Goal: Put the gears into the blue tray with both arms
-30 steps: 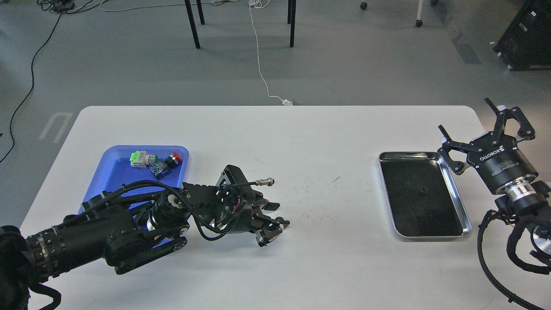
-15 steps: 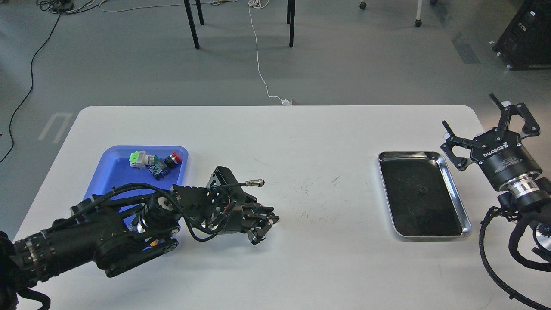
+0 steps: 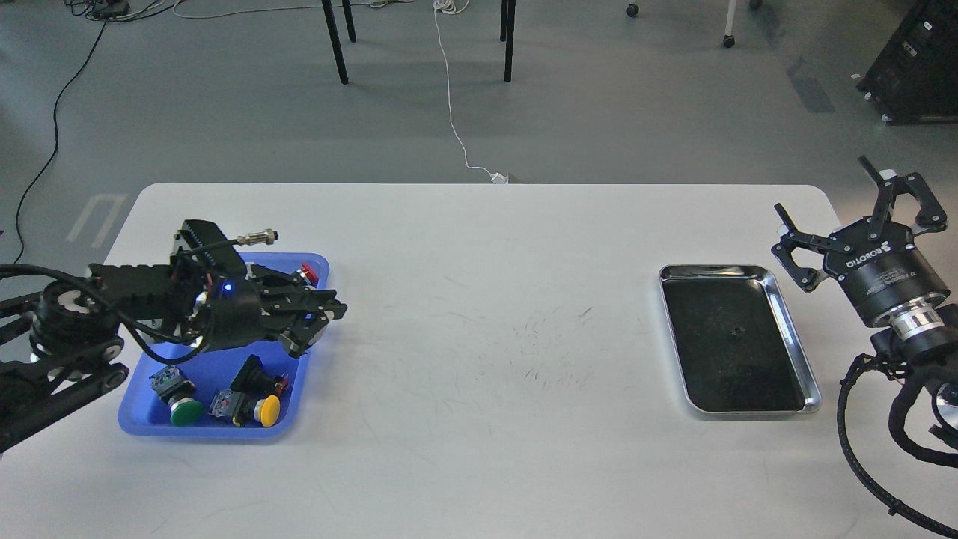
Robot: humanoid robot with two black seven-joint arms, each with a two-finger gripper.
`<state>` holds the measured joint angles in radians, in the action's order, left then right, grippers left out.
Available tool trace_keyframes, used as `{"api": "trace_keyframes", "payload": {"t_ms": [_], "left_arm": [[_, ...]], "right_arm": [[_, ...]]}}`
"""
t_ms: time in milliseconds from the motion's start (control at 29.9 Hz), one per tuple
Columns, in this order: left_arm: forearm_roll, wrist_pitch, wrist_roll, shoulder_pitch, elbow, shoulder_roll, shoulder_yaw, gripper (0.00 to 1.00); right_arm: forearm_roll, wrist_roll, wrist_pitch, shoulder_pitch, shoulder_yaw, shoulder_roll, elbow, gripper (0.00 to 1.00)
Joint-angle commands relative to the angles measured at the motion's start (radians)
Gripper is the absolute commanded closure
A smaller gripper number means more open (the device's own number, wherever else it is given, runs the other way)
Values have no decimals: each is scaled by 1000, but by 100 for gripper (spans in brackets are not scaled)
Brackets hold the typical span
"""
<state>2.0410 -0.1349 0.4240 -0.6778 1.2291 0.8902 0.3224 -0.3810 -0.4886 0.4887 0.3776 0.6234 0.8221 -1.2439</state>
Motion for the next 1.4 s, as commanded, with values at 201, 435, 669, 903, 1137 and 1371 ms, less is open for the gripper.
{"api": "trace_keyframes", "payload": {"t_ms": [201,435,669,903,1137,1371], "left_arm": [[-74,48,36,72,-273,-28,-14,87],[-78,49,30,93,-287,-43,-14,84],[-97,52,50,83,-315,-59,-11,33],[-332,52,65,54,-298,-56,10,16],[-1089,20,65,-117,-283,-72,21,2],[-1810,-120,-62,-220,-295,-195,85,2]], "right_arm": [[4,0,0,7,2,0,-40,2],[4,0,0,7,12,14,-43,2],[5,0,0,9,12,14,-43,2],[8,0,0,30,13,67,-43,2],[158,0,0,161,1,236,-37,2],[436,0,0,303,-4,367,-29,2]]}}
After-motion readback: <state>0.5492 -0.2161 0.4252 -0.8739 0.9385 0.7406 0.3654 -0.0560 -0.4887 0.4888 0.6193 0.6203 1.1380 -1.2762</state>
